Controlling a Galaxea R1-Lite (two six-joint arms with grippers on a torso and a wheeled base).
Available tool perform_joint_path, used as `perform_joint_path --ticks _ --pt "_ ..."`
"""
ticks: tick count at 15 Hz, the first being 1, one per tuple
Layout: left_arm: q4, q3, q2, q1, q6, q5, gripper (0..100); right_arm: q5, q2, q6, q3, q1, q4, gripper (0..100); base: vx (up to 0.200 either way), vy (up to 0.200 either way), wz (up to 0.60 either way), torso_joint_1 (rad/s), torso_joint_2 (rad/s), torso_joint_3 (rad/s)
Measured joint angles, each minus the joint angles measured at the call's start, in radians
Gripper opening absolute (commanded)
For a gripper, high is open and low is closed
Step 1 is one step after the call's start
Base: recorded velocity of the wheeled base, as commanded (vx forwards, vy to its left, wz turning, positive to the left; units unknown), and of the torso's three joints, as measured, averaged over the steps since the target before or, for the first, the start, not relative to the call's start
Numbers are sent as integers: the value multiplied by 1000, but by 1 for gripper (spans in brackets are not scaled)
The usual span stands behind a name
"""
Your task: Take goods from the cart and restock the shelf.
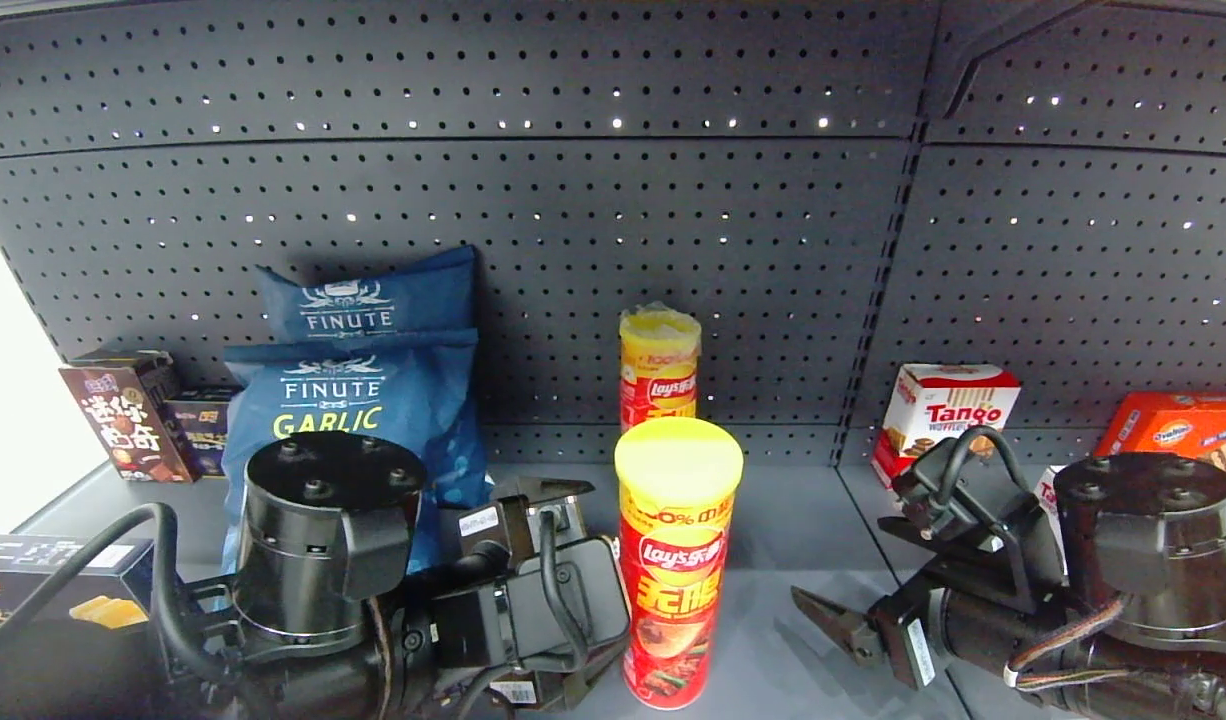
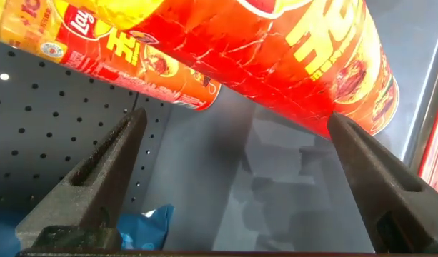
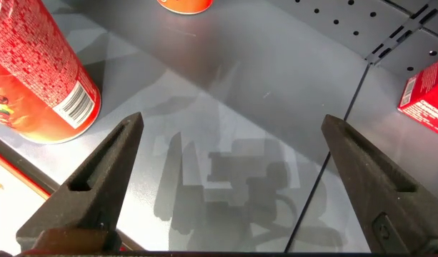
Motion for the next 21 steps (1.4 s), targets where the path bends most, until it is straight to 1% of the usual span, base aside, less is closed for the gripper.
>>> perform_joint_path --ticks 3,6,9,12,14,15,17,18,20,21 --pt "-20 -4 12 0 0 1 100 0 0 0 1 0 0 100 0 0 0 0 0 0" --pt "-21 -4 21 0 0 1 100 0 -1 0 1 -1 0 100 0 0 0 0 0 0" --pt "-20 23 16 1 -1 2 100 0 -9 0 8 -1 0 100 0 0 0 0 0 0" --pt "-16 56 -40 16 -6 4 100 0 -19 0 13 0 0 100 0 0 0 0 0 0" --pt "-11 64 -91 58 -11 1 100 -5 -33 0 -3 0 1 100 0 0 0 0 0 0" --pt "-10 63 -124 91 -23 0 100 -10 -49 0 -22 -2 0 100 0 0 0 0 0 0" --pt "-7 52 -183 153 -70 0 100 -20 -90 -2 -56 -26 2 100 0 0 0 0 0 0" --pt "-7 47 -219 193 -100 2 100 -23 -119 -3 -67 -55 2 100 0 0 0 0 0 0" --pt "-7 50 -287 292 -153 2 100 -24 -183 -5 -76 -142 3 100 0 0 0 0 0 0" --pt "-2 66 -334 354 -183 3 100 -24 -227 -5 -76 -208 4 100 0 0 0 0 0 0"
